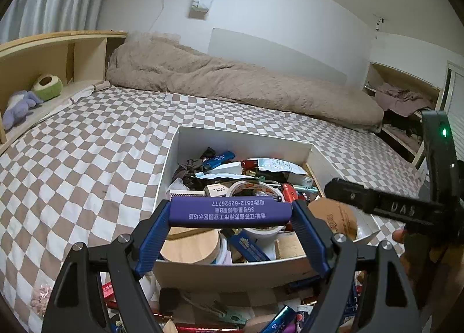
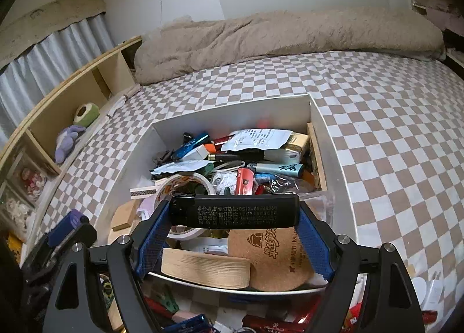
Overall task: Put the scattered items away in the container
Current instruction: 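Carry both items over the shoe box and open the right tool, dropping the black case, then lower the purple pen into the shoe box and open the left tool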
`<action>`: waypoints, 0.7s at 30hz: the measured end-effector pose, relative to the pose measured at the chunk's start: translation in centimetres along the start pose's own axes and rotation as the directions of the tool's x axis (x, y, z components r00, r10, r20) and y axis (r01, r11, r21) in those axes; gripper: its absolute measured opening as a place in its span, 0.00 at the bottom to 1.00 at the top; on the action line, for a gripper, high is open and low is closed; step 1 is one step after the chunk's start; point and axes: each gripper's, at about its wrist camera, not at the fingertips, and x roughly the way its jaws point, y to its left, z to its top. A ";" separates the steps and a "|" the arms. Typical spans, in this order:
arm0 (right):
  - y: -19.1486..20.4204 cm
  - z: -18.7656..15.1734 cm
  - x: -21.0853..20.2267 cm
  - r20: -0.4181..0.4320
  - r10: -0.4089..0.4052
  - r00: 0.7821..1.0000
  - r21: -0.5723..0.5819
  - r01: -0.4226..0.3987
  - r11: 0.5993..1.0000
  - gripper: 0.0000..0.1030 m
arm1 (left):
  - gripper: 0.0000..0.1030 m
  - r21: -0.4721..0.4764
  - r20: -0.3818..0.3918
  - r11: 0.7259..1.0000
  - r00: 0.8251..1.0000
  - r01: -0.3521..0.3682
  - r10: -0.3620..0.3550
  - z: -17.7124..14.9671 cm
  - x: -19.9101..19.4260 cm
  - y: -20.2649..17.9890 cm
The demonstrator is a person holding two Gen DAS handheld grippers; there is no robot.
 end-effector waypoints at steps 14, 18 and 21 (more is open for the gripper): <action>0.0 -0.3 0.9 0.007 -0.011 1.000 -0.016 0.011 1.000 0.81 | 0.80 -0.012 0.020 1.000 1.000 0.017 -0.017 1.9 0.8 -0.9; -0.5 -0.4 0.4 0.018 -0.012 1.000 -0.023 0.012 1.000 0.81 | 0.80 -0.015 0.014 1.000 1.000 0.019 -0.019 2.3 1.1 -1.0; -0.8 -0.9 -0.4 0.034 -0.017 0.999 -0.039 0.019 0.999 0.81 | 0.80 -0.024 -0.001 0.999 1.000 0.021 -0.022 2.5 1.5 -0.9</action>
